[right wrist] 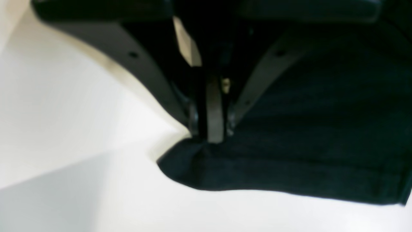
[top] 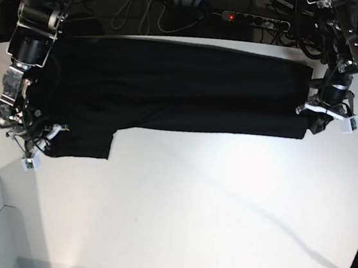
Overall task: Fold the T-shirt properly
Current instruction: 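Regrasp the folded edge with both grippers and lift it, then pull the folded strip with both grippers back toward the robot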
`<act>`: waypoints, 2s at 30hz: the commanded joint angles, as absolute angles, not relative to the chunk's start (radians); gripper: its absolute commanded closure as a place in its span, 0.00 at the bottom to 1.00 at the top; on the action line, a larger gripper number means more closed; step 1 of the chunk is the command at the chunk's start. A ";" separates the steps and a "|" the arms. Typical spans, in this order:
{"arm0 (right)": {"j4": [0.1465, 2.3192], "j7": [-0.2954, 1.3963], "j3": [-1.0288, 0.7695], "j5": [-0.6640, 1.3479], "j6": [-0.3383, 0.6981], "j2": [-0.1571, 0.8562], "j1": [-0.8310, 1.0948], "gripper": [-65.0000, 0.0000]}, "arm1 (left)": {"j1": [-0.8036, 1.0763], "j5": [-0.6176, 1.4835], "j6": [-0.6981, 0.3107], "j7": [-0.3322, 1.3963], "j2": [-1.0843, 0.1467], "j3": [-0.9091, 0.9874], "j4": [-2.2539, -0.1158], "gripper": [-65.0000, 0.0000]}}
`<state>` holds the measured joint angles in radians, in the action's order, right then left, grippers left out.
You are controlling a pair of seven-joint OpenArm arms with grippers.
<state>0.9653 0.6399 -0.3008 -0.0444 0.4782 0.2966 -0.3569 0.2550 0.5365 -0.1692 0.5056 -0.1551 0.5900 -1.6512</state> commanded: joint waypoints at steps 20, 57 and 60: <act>2.089 0.797 -0.518 -0.048 0.490 0.183 0.189 1.00 | 0.255 0.549 -0.177 0.481 -0.168 0.588 -1.765 1.00; 2.109 0.651 -0.622 -0.050 0.665 0.064 0.604 1.00 | 0.371 0.549 -0.179 0.479 -0.180 0.641 -1.753 1.00; 2.107 0.651 -0.622 -0.051 0.665 0.064 0.604 1.00 | 0.374 0.549 -0.179 0.481 -0.179 0.639 -1.751 1.00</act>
